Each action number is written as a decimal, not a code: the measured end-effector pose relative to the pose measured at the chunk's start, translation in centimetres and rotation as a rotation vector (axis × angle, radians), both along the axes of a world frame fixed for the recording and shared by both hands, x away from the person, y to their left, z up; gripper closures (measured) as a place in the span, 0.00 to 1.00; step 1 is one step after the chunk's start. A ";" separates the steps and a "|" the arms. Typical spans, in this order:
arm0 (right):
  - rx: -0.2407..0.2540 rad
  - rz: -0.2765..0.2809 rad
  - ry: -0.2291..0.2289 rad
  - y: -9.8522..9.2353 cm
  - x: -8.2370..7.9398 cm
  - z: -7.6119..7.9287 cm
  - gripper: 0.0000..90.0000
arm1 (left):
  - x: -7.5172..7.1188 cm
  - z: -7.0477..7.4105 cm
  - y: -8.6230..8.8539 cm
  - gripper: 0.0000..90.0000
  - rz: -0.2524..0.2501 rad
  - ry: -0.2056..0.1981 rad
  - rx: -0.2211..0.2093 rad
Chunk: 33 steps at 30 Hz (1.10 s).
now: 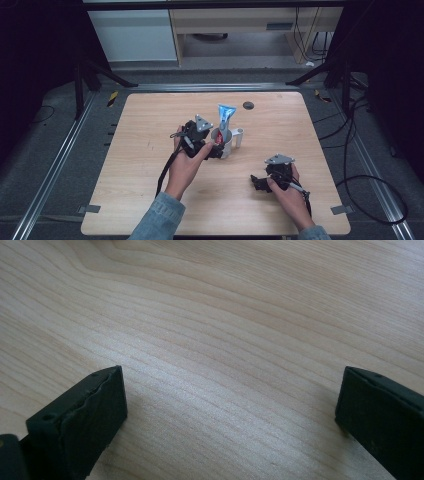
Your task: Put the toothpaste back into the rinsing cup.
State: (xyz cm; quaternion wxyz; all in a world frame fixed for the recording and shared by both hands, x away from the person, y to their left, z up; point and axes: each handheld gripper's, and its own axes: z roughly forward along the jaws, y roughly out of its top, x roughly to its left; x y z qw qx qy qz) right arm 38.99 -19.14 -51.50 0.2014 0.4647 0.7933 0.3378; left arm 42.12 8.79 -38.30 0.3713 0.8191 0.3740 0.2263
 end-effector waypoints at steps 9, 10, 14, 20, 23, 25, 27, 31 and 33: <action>-0.001 0.003 -0.002 0.0 0.0 0.0 0.00 | -1.5 -2.2 4.0 0.03 -0.011 0.060 0.104; -0.001 0.003 -0.001 0.0 -0.1 0.0 0.00 | -1.5 -2.5 4.5 0.04 -0.003 0.066 0.126; -0.001 0.005 -0.003 0.0 0.0 0.0 0.00 | -1.4 -3.4 6.4 0.04 0.014 0.087 0.166; -0.001 0.005 -0.003 0.0 0.0 0.0 0.00 | -1.3 -5.0 8.7 0.04 0.056 0.118 0.175; -0.001 0.005 -0.003 0.0 0.0 0.0 0.00 | -1.0 -5.7 9.5 0.04 0.072 0.130 0.165; -0.001 0.005 -0.003 0.0 0.0 0.0 0.00 | -0.6 -6.2 10.1 0.04 0.085 0.137 0.169; -0.001 0.005 -0.003 0.0 0.0 0.0 0.00 | -0.4 -6.7 10.7 0.05 0.105 0.146 0.170; -0.001 0.005 -0.003 0.0 0.0 0.0 0.00 | -0.1 -7.4 12.2 0.05 0.133 0.163 0.179; -0.001 0.005 -0.003 0.0 0.0 0.0 0.00 | 0.0 -7.8 12.9 0.05 0.153 0.172 0.175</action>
